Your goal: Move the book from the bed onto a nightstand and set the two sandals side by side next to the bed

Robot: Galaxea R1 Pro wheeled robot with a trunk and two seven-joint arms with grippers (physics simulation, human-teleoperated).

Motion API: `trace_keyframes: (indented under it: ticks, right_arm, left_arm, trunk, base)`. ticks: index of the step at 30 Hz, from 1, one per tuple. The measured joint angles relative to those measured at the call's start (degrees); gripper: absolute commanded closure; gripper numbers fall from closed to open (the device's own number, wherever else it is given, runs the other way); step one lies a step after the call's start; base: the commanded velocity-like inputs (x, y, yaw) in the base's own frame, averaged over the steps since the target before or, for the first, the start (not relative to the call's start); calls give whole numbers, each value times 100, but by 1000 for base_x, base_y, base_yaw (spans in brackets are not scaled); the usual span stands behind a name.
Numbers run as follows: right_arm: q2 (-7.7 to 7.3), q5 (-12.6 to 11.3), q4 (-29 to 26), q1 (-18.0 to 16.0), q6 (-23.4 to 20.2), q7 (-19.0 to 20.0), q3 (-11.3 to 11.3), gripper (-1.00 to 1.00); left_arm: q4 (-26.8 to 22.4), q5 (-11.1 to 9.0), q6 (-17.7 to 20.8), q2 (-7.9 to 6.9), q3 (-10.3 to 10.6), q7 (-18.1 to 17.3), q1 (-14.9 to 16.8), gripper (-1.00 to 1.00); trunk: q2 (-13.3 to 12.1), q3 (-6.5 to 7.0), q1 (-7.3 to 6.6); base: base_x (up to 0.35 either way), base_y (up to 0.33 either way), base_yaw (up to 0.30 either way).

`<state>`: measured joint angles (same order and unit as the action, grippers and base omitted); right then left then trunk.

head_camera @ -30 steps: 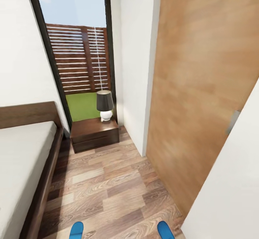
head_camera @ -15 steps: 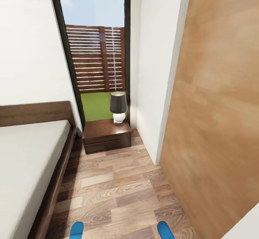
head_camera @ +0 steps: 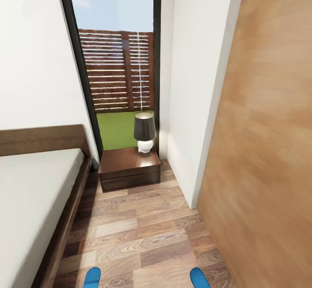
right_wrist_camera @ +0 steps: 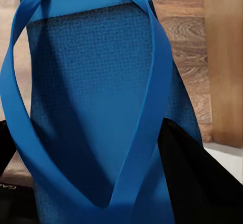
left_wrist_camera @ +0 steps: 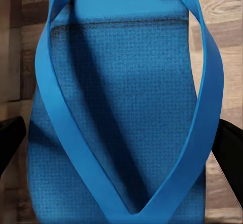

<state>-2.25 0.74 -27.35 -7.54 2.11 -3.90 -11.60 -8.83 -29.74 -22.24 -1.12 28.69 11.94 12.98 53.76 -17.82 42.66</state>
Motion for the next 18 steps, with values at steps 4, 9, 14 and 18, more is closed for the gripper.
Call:
trace_keyframes:
  ticks: [4, 9, 14, 18]
  right_arm:
    - [0, 4, 42, -1, 0, 0, 4, 100]
    - [-1, 7, 58, -2, -1, 0, 8, 100]
    - [-1, 7, 61, 0, 0, 0, 9, 100]
    - [1, 6, 62, 1, 0, 0, 9, 100]
  left_arm:
    - [0, 0, 0, 0, 0, -3, 0, 100]
    - [0, 0, 0, 0, 4, -3, 0, 100]
    - [0, 0, 0, 1, 6, -3, 0, 100]
    - [0, 0, 0, 0, 3, -4, 0, 100]
  trunk:
    - [0, 0, 0]
    - [0, 0, 0]
    - [0, 0, 0]
    - [0, 0, 0]
  base:
    - [320, 0, 1]
    - [318, 0, 0]
    - [317, 0, 0]
    - [316, 0, 0]
